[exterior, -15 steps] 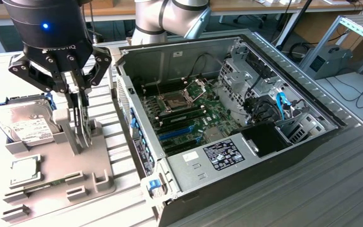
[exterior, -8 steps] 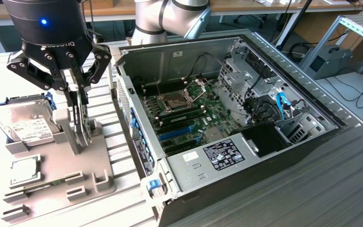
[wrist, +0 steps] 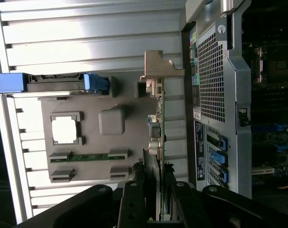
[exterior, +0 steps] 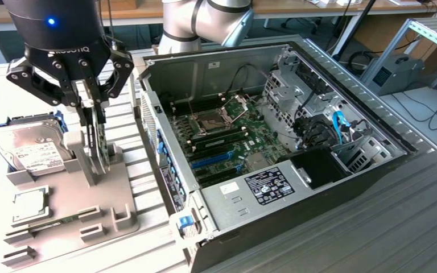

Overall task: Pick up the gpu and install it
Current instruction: 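Pick up the gpu and move the gpu toward the slot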

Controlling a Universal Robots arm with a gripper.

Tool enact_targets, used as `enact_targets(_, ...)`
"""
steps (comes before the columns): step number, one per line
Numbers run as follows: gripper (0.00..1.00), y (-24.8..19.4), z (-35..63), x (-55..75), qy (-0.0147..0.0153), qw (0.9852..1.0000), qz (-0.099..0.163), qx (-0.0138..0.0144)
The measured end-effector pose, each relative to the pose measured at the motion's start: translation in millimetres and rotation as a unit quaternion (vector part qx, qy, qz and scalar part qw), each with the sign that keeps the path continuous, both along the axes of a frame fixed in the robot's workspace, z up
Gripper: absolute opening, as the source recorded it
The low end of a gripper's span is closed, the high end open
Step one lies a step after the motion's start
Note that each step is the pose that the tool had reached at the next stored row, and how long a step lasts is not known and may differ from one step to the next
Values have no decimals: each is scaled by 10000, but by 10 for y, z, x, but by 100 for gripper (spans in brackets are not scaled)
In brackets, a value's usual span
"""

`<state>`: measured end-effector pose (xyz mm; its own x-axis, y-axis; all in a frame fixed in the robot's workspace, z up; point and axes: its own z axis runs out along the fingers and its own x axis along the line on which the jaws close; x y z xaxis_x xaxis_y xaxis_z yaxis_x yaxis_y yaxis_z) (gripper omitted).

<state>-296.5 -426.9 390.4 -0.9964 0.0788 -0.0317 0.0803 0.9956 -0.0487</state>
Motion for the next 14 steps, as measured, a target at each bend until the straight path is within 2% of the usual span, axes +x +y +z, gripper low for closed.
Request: enact_targets(14, 26, 0, 94, 0, 0, 10000, 0, 0)
